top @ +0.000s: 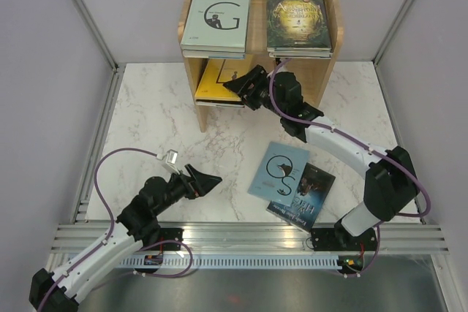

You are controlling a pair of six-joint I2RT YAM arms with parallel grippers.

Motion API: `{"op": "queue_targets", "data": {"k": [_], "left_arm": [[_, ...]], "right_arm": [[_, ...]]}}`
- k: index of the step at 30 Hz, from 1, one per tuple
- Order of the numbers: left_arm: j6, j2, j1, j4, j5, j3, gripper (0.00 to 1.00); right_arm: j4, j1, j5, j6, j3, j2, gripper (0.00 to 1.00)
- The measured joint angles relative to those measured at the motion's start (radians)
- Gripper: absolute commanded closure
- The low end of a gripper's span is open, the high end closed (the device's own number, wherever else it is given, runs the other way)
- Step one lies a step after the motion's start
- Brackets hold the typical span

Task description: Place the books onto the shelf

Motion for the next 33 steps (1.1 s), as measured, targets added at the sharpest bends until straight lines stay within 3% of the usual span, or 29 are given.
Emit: {"op": "queue_targets", "data": {"k": [1, 3, 16, 24, 28, 33], "left_arm": [[0.0, 0.003, 0.0, 0.001, 0.0, 0.0, 0.0], [0.0, 0.005, 0.0, 0.005, 0.0, 0.0, 0.0], [0.0, 0.012, 0.0, 0.015, 0.001, 0.0, 0.0], [0.0, 0.034, 0.0, 0.021, 0.002, 0.0, 0.0], [0.005, 0.11, 0.0, 0.058, 0.012, 0.0, 0.0], [0.035, 0.388, 0.0, 0.145, 0.053, 0.012, 0.0]], "right_arm": [[-0.005, -0.001, -0.005, -0.002, 0.005, 0.003, 0.15], [-0.027, -0.005, -0.013, -0.007, 0.024, 0.014, 0.02], [-0.385, -0.006, 0.087, -0.064, 0.174, 0.0, 0.02], [-0.616, -0.014, 0.22, -0.211, 0.178, -0.043, 0.02], [-0.667, -0.014, 0.266, -0.245, 0.094, -0.182, 0.02], [-0.75, -0.017, 0.343, -0.27, -0.064, -0.474, 0.02]]}}
